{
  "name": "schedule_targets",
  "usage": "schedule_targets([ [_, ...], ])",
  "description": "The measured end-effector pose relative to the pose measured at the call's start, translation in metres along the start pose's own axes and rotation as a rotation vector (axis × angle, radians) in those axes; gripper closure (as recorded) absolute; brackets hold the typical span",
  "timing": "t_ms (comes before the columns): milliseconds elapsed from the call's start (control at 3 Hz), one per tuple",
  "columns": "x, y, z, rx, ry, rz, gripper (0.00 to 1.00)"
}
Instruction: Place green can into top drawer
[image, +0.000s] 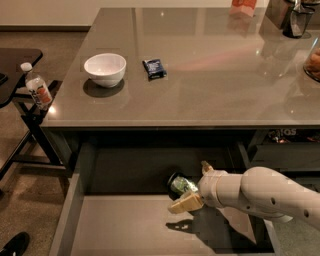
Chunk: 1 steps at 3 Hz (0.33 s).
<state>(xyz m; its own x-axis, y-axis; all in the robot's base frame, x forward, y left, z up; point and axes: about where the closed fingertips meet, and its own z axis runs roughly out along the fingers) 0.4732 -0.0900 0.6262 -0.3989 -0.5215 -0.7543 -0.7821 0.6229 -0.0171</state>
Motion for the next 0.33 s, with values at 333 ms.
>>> schedule_targets([
  [333,0.0,0.0,0.0,0.0,0.0,0.0,0.0],
])
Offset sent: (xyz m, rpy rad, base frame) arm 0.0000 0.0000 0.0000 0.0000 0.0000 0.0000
